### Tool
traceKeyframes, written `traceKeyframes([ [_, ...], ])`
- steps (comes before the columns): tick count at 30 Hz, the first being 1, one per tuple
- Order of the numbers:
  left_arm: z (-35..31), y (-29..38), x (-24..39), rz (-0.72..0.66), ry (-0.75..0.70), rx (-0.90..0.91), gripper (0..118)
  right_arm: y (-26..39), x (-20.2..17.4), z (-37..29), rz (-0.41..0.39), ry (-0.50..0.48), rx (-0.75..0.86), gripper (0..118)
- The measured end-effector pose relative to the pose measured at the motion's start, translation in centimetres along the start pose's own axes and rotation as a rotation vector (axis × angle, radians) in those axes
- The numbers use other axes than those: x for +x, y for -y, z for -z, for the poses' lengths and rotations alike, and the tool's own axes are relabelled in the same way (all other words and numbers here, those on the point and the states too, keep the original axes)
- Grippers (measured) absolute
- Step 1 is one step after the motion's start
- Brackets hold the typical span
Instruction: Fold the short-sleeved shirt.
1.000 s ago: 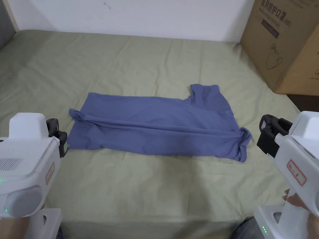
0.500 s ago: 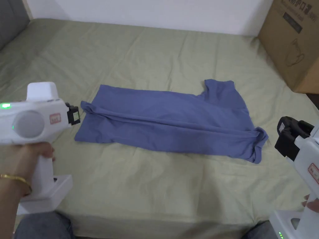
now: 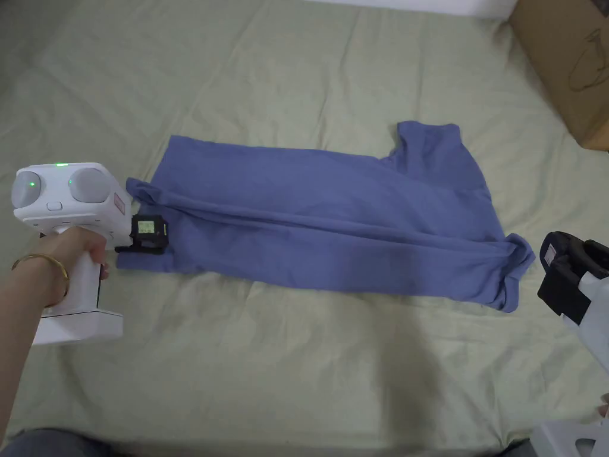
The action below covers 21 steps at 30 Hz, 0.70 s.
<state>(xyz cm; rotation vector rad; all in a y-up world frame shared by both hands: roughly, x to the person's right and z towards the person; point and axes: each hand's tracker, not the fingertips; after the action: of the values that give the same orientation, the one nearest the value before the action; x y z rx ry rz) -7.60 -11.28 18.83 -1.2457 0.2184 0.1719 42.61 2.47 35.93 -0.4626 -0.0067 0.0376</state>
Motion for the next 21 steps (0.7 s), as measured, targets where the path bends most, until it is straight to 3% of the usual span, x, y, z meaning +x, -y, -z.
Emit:
traceKeyframes([
  [1, 0.5, 0.1, -0.2, 0.009, 0.004, 0.002, 104, 0.1, 0.0, 0.4, -0.003, 0.003, -0.010, 0],
  [3, 1.2, 0.5, 0.3, 0.037, -0.001, 0.016, 76, 0.3, 0.0, 0.9, -0.004, 0.011, -0.022, 0],
  [5, 1.1, 1.1, 0.6, 0.074, -0.004, 0.044, 67, 0.6, 0.0, 1.2, -0.004, 0.017, -0.033, 0],
  [6, 0.9, 1.2, 0.6, 0.111, 0.008, 0.055, 55, 0.7, 0.0, 1.3, -0.001, 0.016, -0.038, 0],
  [7, 0.6, 1.4, 0.7, 0.127, 0.035, 0.067, 34, 0.8, 0.1, 1.4, 0.001, 0.016, -0.043, 0],
  [8, 0.4, 1.5, 0.9, 0.144, 0.048, 0.079, 2, 1.0, 0.0, 1.5, 0.001, 0.018, -0.047, 0],
  [9, -0.4, 1.7, 1.1, 0.158, -0.013, 0.094, 0, 1.1, 0.1, 1.6, -0.001, 0.019, -0.055, 0],
  [12, -1.8, 2.0, 1.1, 0.180, -0.005, 0.101, 0, 1.1, 0.6, 2.4, 0.007, 0.017, -0.086, 0],
  [16, -5.7, 1.9, 0.4, 0.056, 0.099, 0.189, 0, -0.2, 2.7, 5.1, 0.034, 0.047, -0.181, 0],
  [18, -7.3, 1.6, 0.4, 0.049, 0.114, 0.235, 0, -1.2, 4.0, 7.2, 0.085, 0.058, -0.238, 1],
  [19, -8.0, 1.7, 0.4, 0.067, 0.120, 0.254, 0, -1.6, 4.7, 8.4, 0.108, 0.058, -0.289, 11],
  [21, -9.0, 1.7, 0.8, 0.071, 0.119, 0.275, 0, -2.0, 6.1, 11.0, 0.139, 0.042, -0.389, 81],
])
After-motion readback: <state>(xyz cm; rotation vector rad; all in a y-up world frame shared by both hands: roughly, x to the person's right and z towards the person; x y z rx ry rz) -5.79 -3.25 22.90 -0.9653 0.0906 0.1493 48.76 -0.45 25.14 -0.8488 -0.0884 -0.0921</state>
